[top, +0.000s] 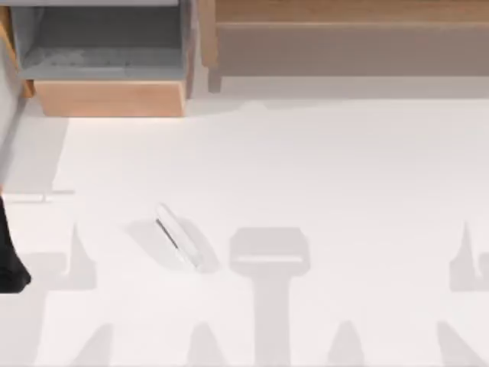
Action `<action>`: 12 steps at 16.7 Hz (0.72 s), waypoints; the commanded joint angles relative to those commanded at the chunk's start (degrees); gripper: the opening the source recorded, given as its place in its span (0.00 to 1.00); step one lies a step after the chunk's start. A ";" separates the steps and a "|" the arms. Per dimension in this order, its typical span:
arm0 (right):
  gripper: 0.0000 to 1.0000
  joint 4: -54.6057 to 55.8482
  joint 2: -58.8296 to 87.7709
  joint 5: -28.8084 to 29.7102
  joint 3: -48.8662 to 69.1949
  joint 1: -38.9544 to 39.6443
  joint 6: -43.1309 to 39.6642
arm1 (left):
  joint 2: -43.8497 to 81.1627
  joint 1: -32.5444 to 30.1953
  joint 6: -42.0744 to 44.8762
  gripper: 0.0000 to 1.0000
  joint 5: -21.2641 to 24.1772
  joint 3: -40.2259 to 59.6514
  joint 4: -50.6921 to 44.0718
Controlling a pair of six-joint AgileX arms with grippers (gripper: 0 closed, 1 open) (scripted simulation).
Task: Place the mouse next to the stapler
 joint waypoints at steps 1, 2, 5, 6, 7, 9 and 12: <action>1.00 0.00 0.00 0.00 0.00 0.00 0.00 | 0.00 0.00 0.00 1.00 0.00 0.00 0.00; 1.00 0.00 0.00 0.00 0.00 0.00 0.00 | 0.00 0.00 0.00 1.00 0.00 0.00 0.00; 1.00 0.00 0.00 0.00 0.00 0.00 0.00 | 3.46 0.36 0.48 1.00 0.09 3.40 -2.42; 1.00 0.00 0.00 0.00 0.00 0.00 0.00 | 5.80 0.68 0.78 1.00 0.13 5.71 -3.92; 1.00 0.00 0.00 0.00 0.00 0.00 0.00 | 8.75 1.10 1.13 1.00 0.18 8.61 -5.69; 1.00 0.00 0.00 0.00 0.00 0.00 0.00 | 16.46 2.25 1.98 1.00 0.31 16.21 -10.01; 1.00 0.00 0.00 0.00 0.00 0.00 0.00 | 32.07 4.53 3.49 1.00 0.51 31.50 -18.32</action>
